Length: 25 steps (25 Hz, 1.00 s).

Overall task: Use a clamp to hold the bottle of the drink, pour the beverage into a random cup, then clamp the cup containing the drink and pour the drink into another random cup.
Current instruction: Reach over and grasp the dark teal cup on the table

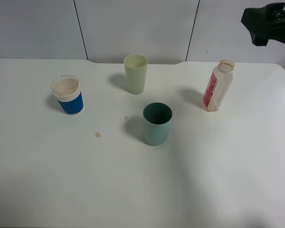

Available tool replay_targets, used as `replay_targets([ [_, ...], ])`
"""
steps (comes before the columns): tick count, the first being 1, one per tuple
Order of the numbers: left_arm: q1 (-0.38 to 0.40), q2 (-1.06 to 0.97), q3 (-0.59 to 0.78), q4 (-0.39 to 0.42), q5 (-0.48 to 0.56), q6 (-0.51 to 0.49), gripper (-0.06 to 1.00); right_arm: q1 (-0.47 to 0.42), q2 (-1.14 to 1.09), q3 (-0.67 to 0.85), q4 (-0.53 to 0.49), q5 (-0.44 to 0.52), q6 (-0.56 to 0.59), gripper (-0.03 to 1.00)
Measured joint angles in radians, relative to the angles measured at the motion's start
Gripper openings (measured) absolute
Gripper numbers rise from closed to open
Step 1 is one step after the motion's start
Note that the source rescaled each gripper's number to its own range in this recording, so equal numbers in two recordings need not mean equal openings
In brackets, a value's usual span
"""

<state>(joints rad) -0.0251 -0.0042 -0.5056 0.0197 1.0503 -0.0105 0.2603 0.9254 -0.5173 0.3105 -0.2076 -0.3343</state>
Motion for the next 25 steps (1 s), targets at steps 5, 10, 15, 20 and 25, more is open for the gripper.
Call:
replay_targets([
  [5, 0.000, 0.000, 0.000, 0.000, 0.000, 0.000, 0.94, 0.000, -0.109, 0.000, -0.038, 0.139, 0.000, 0.98],
  [10, 0.000, 0.000, 0.000, 0.000, 0.000, 0.000, 0.94, 0.000, -0.186, -0.009, -0.095, 0.280, -0.001, 0.98],
  [15, 0.000, 0.000, 0.000, 0.000, 0.000, 0.000, 0.94, 0.000, -0.241, -0.010, -0.243, 0.418, 0.064, 0.98],
  [20, 0.000, 0.000, 0.000, 0.000, 0.000, 0.000, 0.94, 0.000, -0.315, -0.010, -0.408, 0.525, 0.218, 0.98],
  [25, 0.000, 0.000, 0.000, 0.000, 0.000, 0.000, 0.94, 0.000, -0.428, -0.010, -0.442, 0.667, 0.229, 0.98],
])
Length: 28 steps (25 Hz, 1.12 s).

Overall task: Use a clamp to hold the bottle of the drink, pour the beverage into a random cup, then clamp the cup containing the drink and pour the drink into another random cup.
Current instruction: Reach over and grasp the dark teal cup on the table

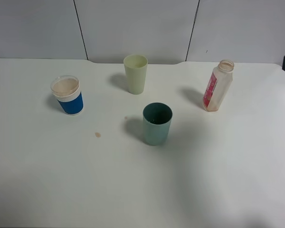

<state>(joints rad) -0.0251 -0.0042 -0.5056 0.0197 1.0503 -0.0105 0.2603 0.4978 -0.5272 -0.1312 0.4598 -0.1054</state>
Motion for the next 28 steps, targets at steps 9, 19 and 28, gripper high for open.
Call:
replay_targets([
  [9, 0.000, 0.000, 0.000, 0.000, 0.000, 0.000, 0.94, 0.000, -0.185, 0.000, -0.004, 0.295, -0.002, 0.98],
  [19, 0.000, 0.000, 0.000, 0.000, 0.000, 0.000, 0.94, 0.000, -0.351, -0.063, -0.005, 0.589, 0.042, 0.98],
  [28, 0.000, 0.000, 0.000, 0.000, 0.000, 0.000, 0.94, 0.000, -0.486, -0.073, -0.008, 0.712, 0.081, 0.98],
])
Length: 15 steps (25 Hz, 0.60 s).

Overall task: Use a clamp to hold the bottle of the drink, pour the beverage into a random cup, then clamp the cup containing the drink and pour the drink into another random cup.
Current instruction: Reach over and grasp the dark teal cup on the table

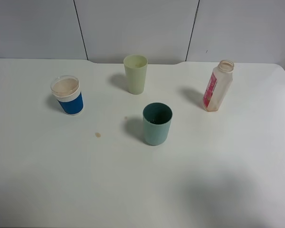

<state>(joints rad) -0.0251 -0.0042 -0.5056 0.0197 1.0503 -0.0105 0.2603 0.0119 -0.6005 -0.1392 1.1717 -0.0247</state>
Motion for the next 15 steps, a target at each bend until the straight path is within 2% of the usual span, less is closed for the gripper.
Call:
replay_targets([
  [8, 0.000, 0.000, 0.000, 0.000, 0.000, 0.000, 0.94, 0.000, -0.015, 0.058, 0.007, -0.003, 0.091, 0.98],
  [15, 0.000, 0.000, 0.000, 0.000, 0.000, 0.000, 0.94, 0.000, -0.015, 0.096, 0.006, -0.103, 0.101, 0.98],
])
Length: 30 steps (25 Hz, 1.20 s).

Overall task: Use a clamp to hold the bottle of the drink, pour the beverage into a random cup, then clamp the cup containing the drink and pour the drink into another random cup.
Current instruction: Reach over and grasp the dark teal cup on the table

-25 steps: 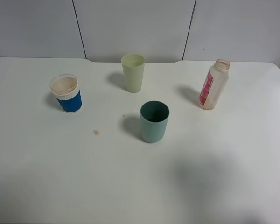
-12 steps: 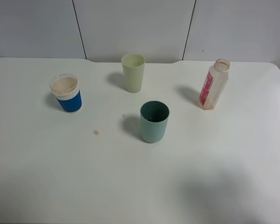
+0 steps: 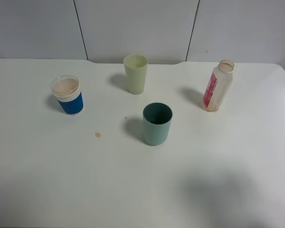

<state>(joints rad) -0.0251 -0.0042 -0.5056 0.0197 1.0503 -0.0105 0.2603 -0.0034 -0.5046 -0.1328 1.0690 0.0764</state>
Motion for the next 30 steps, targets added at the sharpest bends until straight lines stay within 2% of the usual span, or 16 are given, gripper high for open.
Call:
replay_targets([
  [23, 0.000, 0.000, 0.000, 0.000, 0.000, 0.000, 0.94, -0.004, 0.000, 0.000, 0.000, -0.005, 0.000, 0.98],
  [26, 0.000, 0.000, 0.000, 0.000, 0.000, 0.000, 0.94, -0.047, 0.000, 0.000, 0.000, -0.005, 0.000, 0.98],
  [30, 0.000, 0.000, 0.000, 0.000, 0.000, 0.000, 0.94, -0.151, 0.000, 0.000, 0.000, -0.006, 0.000, 0.98],
])
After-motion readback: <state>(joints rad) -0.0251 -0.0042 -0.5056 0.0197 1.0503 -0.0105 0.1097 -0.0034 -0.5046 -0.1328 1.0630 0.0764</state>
